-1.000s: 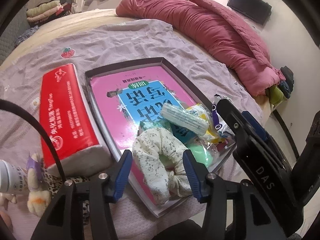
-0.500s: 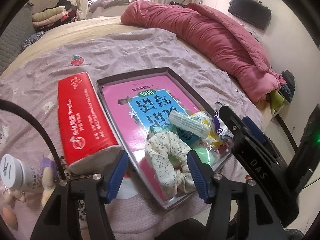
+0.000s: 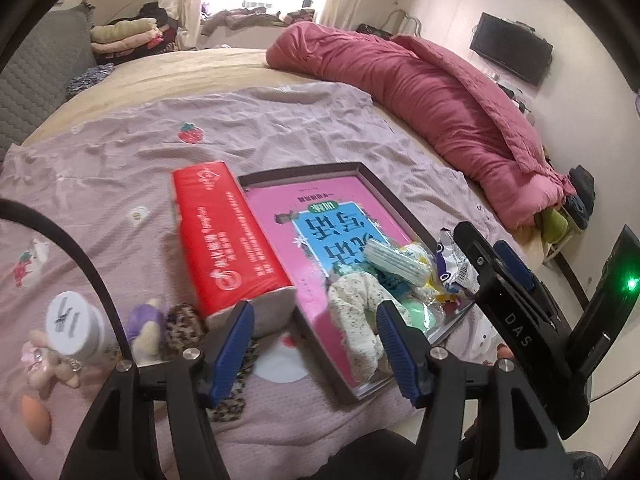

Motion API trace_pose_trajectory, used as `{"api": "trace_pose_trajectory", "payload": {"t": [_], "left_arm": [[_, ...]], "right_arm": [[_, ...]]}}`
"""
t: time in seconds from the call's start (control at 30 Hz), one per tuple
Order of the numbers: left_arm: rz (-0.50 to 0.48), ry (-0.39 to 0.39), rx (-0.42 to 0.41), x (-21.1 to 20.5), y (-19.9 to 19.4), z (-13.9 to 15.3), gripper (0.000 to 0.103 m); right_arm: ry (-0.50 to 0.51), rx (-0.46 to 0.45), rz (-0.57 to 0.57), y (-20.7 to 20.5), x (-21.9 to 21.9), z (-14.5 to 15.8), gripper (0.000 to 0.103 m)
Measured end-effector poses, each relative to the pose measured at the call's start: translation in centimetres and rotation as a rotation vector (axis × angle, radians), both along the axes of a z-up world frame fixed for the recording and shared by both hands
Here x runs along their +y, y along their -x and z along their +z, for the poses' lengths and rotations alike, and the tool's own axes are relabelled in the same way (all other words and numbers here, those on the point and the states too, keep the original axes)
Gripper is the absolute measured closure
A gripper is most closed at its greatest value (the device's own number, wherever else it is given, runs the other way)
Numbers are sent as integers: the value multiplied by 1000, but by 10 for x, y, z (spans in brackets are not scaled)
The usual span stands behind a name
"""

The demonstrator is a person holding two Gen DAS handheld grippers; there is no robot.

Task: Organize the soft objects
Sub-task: 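Withdraw both grippers from the tray back toward the pile, then move the left gripper to the peach sponge while the right gripper approaches the cream plush toy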

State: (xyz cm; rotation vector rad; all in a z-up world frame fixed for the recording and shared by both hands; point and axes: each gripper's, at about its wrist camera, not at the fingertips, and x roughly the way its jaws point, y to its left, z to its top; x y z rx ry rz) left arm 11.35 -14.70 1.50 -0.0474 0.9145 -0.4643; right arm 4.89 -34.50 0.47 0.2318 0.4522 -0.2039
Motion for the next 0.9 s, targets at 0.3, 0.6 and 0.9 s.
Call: {"api": "trace_pose_trajectory", "payload": {"t": [0.3,0.6,0.9], "left_arm": [[71,-1,-40,45,13,18,40],[160,39,-65,96,25,34,40],[294,65,-92,164,28,50,40]], "right_arm": [[45,-33,84,5,39,23,25],[80,-64,184,12,82,44,25],[90,-62,281,17,117,54,25]]}}
